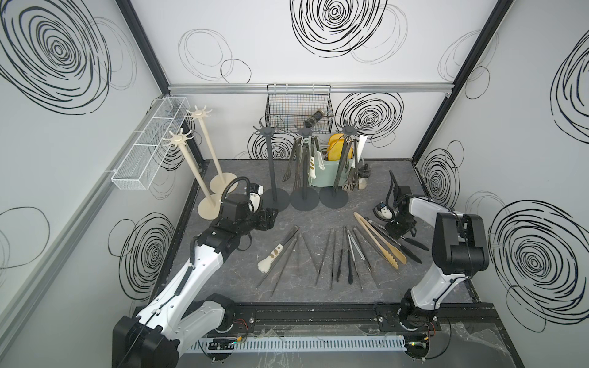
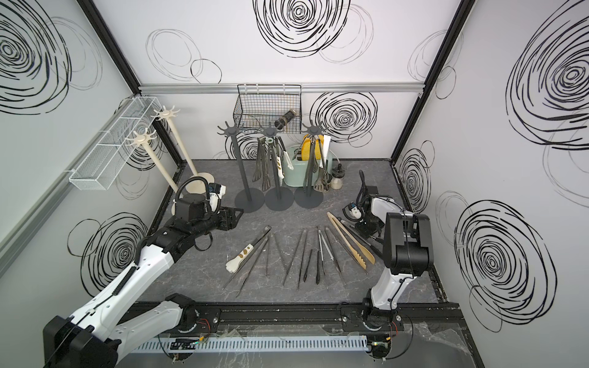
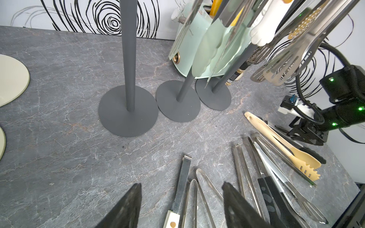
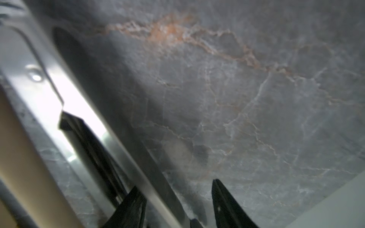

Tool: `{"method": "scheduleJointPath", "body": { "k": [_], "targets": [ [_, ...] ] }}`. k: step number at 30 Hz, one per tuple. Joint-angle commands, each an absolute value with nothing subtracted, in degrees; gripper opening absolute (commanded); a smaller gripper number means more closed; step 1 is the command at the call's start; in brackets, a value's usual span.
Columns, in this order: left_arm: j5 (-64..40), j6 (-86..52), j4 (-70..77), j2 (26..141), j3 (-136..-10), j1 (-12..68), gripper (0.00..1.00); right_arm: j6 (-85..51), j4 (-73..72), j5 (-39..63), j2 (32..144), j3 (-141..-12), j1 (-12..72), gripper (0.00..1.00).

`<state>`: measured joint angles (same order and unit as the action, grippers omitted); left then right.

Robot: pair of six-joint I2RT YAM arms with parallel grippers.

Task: Hang food tongs on kitchen utensil racks
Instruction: Pick up the food tongs from the center of the board.

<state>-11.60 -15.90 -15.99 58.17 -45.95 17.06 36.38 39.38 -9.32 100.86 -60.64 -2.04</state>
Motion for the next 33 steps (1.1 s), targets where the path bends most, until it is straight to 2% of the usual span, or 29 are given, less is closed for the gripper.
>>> {"method": "scheduleJointPath", "body": {
  "k": [1, 11, 24, 33],
  "targets": [
    [-12.47, -15.73, -13.27, 58.44, -45.22, 16.45, 0.68, 37.88, 39.26, -7.09, 102.81, -59.55, -1.56, 0.55],
    [-12.60, -15.89, -13.01, 58.92, -45.09, 16.17, 0.68, 35.63, 34.67, -9.71, 106.77, -59.24, -4.12, 0.46],
    [-12.68, -16.36, -12.57, 59.60, -44.98, 15.45, 0.68, 31.34, 31.64, -11.11, 108.41, -62.01, -9.40, 0.40],
    [-12.84, -16.31, -12.57, 59.59, -44.91, 15.16, 0.68, 30.51, 32.74, -9.49, 109.77, -63.08, -9.89, 0.16]
  ]
}}
